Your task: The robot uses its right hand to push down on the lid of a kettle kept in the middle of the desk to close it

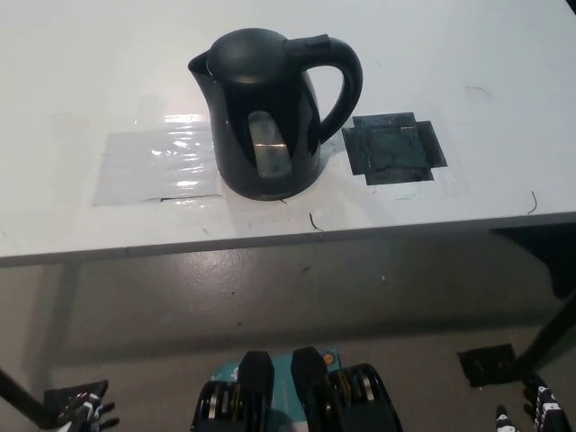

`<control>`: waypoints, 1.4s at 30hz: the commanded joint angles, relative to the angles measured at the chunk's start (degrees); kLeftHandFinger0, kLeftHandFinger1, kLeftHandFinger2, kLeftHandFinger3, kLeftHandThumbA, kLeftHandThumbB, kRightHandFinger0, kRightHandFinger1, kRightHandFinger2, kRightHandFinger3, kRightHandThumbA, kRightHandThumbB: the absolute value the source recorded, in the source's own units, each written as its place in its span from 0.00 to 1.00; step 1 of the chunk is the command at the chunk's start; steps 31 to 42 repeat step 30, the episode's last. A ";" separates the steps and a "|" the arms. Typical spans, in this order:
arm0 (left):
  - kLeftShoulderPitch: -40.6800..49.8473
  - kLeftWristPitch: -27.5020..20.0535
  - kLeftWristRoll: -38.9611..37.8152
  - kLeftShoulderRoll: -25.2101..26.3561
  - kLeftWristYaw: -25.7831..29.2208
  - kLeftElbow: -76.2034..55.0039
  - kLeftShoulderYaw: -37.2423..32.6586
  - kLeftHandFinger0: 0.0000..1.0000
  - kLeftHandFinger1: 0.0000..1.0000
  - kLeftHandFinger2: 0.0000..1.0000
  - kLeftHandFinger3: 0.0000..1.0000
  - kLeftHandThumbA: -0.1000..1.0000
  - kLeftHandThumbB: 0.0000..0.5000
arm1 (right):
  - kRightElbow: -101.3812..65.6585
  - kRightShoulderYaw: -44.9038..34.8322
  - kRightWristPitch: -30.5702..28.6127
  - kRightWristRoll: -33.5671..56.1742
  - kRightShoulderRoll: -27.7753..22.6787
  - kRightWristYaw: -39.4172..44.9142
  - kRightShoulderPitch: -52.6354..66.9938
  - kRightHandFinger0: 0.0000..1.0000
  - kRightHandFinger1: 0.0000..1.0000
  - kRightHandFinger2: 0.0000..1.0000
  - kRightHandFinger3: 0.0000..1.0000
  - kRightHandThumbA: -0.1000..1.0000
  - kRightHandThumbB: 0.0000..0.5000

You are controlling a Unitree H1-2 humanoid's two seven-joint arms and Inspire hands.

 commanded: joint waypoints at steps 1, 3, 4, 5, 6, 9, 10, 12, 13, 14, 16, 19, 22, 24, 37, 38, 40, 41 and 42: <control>-2.26 -1.18 -0.67 3.17 -2.20 -0.32 0.32 1.00 1.00 1.00 1.00 1.00 0.20 | 7.75 -3.08 -17.92 0.75 -1.08 0.99 -4.19 0.98 1.00 1.00 1.00 0.46 0.29; -2.05 -0.72 -0.19 3.16 -1.87 -0.61 0.07 1.00 1.00 1.00 1.00 1.00 0.20 | 8.40 -3.63 -17.60 1.76 -1.03 1.58 -4.00 0.98 1.00 1.00 1.00 0.47 0.32; -1.96 -0.76 -0.26 3.25 -1.99 -0.78 0.07 1.00 1.00 1.00 1.00 1.00 0.21 | 8.96 -3.67 -18.12 1.62 -1.12 1.65 -4.08 0.97 1.00 1.00 1.00 0.47 0.29; -1.75 -1.24 -0.19 3.09 -2.02 -0.27 -0.14 1.00 1.00 1.00 1.00 1.00 0.21 | 9.12 -3.89 -17.63 1.83 -1.31 1.96 -3.80 0.96 1.00 1.00 1.00 0.46 0.28; -1.68 -1.55 -0.23 3.04 -2.04 0.11 -0.14 1.00 1.00 1.00 1.00 1.00 0.22 | 9.30 -4.01 -17.59 1.71 -1.33 2.00 -3.77 0.96 1.00 1.00 1.00 0.46 0.27; -1.31 -1.82 0.03 2.95 -2.02 0.53 -0.42 1.00 1.00 1.00 1.00 1.00 0.21 | 10.43 -4.61 -18.26 2.74 -1.31 3.48 -3.71 0.98 1.00 1.00 1.00 0.45 0.25; -1.03 -0.95 0.16 3.00 -1.92 -0.26 -0.46 1.00 1.00 1.00 1.00 1.00 0.21 | 10.82 -4.92 -18.19 3.04 -1.13 3.75 -3.74 0.97 1.00 1.00 1.00 0.45 0.26; -0.86 -0.88 0.23 3.08 -1.88 -0.27 -0.46 1.00 1.00 1.00 1.00 1.00 0.21 | 11.18 -5.23 -18.23 3.18 -0.91 4.10 -3.71 0.97 1.00 1.00 1.00 0.49 0.27; -0.78 -0.91 0.32 3.15 -1.88 -0.25 -0.51 1.00 1.00 1.00 1.00 1.00 0.21 | 11.20 -5.39 -18.29 3.18 -0.81 4.27 -3.61 0.97 1.00 1.00 1.00 0.49 0.27; -0.71 -0.80 0.32 3.17 -1.84 -0.35 -0.52 1.00 1.00 1.00 1.00 1.00 0.21 | 11.31 -5.50 -18.35 3.29 -0.78 4.55 -3.61 0.97 1.00 1.00 1.00 0.50 0.26; -0.74 -1.23 0.38 3.15 -1.75 -0.20 -0.55 1.00 1.00 1.00 1.00 1.00 0.21 | 11.11 -5.83 -18.27 3.25 -0.66 4.73 -3.72 0.97 1.00 1.00 1.00 0.49 0.27; -0.66 -1.10 0.48 3.17 -1.64 -0.59 -0.60 1.00 1.00 1.00 1.00 1.00 0.23 | 11.70 -6.28 -18.74 2.90 -0.65 4.92 -4.11 0.95 1.00 1.00 1.00 0.49 0.28; -0.76 -0.84 0.01 3.09 -1.89 -0.50 -0.45 1.00 1.00 1.00 1.00 1.00 0.20 | 11.89 -6.43 -19.06 2.61 -0.64 5.12 -4.19 0.94 1.00 1.00 1.00 0.51 0.28; -0.62 -0.53 -0.01 3.03 -1.83 -1.06 -0.41 1.00 1.00 1.00 1.00 1.00 0.20 | 11.32 -6.52 -18.68 2.19 -0.70 4.88 -3.95 0.94 1.00 1.00 1.00 0.51 0.28; -0.63 -0.56 -0.24 2.97 -1.84 -0.94 -0.20 1.00 1.00 1.00 1.00 1.00 0.22 | 11.57 -6.74 -19.05 1.57 -0.52 4.27 -4.00 0.90 1.00 1.00 1.00 0.51 0.30; -0.63 -0.56 -0.24 2.97 -1.84 -0.94 -0.20 1.00 1.00 1.00 1.00 1.00 0.22 | 11.57 -6.74 -19.05 1.57 -0.52 4.27 -4.00 0.90 1.00 1.00 1.00 0.51 0.30; -0.63 -0.56 -0.24 2.97 -1.84 -0.94 -0.20 1.00 1.00 1.00 1.00 1.00 0.22 | 11.57 -6.74 -19.05 1.57 -0.52 4.27 -4.00 0.90 1.00 1.00 1.00 0.51 0.30; -0.63 -0.56 -0.24 2.97 -1.84 -0.94 -0.20 1.00 1.00 1.00 1.00 1.00 0.22 | 11.57 -6.74 -19.05 1.57 -0.52 4.27 -4.00 0.90 1.00 1.00 1.00 0.51 0.30; -0.63 -0.56 -0.24 2.97 -1.84 -0.94 -0.20 1.00 1.00 1.00 1.00 1.00 0.22 | 11.57 -6.74 -19.05 1.57 -0.52 4.27 -4.00 0.90 1.00 1.00 1.00 0.51 0.30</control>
